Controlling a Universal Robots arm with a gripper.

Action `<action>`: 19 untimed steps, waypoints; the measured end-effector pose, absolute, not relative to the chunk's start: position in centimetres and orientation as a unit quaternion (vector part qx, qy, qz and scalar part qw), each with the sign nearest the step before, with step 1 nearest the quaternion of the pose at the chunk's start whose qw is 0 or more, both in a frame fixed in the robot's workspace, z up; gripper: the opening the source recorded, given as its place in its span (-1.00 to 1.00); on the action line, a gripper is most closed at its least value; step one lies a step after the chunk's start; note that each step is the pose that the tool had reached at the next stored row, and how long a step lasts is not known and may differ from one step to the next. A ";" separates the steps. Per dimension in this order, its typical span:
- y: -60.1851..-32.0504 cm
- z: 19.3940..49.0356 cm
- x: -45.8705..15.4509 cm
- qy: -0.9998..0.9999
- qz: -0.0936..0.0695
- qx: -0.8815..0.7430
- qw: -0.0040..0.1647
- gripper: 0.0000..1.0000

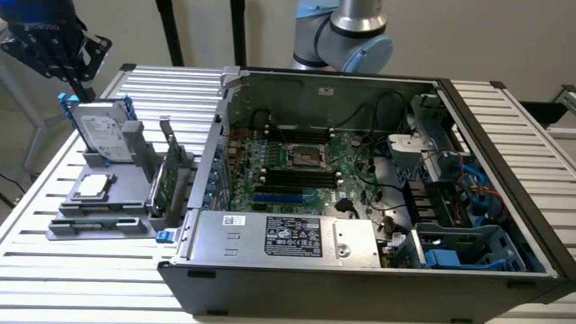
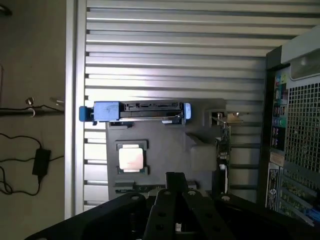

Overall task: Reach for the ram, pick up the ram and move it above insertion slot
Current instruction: 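Reach for the ram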

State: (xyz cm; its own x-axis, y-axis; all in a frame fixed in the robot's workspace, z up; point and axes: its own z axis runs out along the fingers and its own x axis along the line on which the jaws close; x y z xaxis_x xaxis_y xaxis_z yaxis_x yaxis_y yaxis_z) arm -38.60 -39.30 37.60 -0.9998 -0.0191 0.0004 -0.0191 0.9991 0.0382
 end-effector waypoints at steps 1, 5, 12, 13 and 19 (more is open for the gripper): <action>-39.7 37.6 -38.7 -1.000 -0.019 0.010 0.000 -0.79; -41.5 37.4 -39.0 -1.000 -0.019 0.010 0.000 -0.79; -44.7 37.3 -39.1 -1.000 -0.019 0.010 0.000 -0.79; -45.2 37.3 -39.1 -1.000 -0.019 0.010 0.000 -0.79; -46.6 37.2 -39.2 -1.000 -0.019 0.010 0.000 -0.79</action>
State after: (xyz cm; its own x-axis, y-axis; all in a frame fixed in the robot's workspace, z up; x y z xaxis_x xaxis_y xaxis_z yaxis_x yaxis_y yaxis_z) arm -39.23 -46.62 37.24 -0.9998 -0.0192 0.0005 -0.0191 0.9991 0.0382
